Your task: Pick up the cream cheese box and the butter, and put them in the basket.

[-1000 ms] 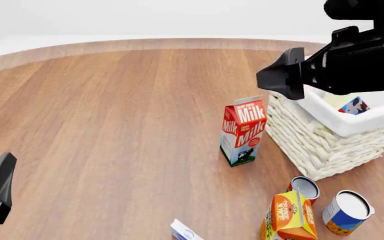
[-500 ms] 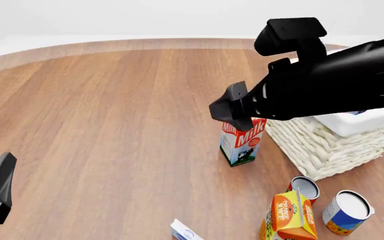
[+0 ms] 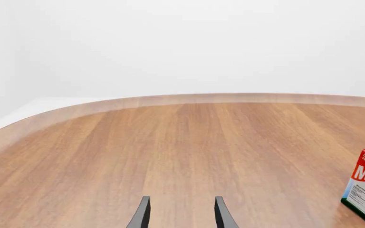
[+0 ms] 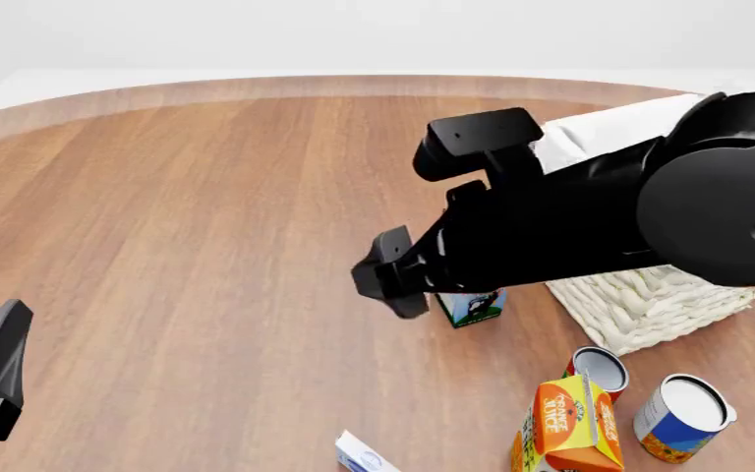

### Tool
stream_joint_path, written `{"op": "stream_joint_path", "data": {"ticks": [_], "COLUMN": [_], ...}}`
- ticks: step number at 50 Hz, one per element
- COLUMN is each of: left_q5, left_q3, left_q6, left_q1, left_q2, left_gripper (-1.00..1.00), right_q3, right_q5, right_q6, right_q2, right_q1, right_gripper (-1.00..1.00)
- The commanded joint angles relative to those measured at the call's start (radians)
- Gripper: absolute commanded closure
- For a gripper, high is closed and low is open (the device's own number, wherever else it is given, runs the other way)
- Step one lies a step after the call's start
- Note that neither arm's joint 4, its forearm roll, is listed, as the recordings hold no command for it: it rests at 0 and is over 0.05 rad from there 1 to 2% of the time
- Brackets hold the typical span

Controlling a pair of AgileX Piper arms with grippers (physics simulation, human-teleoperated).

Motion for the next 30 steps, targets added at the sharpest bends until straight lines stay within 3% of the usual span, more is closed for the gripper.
{"op": "stream_joint_path", "data": {"ticks": [1, 11, 30], "left_q5": [0.0, 0.0, 0.0], "left_q3": [0.0, 0.0, 0.0], "left_q6": [0.0, 0.0, 0.0], "left_q1": [0.0, 0.0, 0.0], "left_q2": [0.0, 0.0, 0.0], "left_gripper": [-1.0, -1.0, -1.0], "right_q3": [0.044, 0.079, 0.117], "right_q5": [-0.057, -0.081, -0.129], "right_q6": [0.036, 0.032, 0.113], "right_q2": [0.058, 0.068, 0.124], "right_q1": [0.027, 0.023, 0.08], "right_gripper": [-1.0, -1.0, -1.0]}}
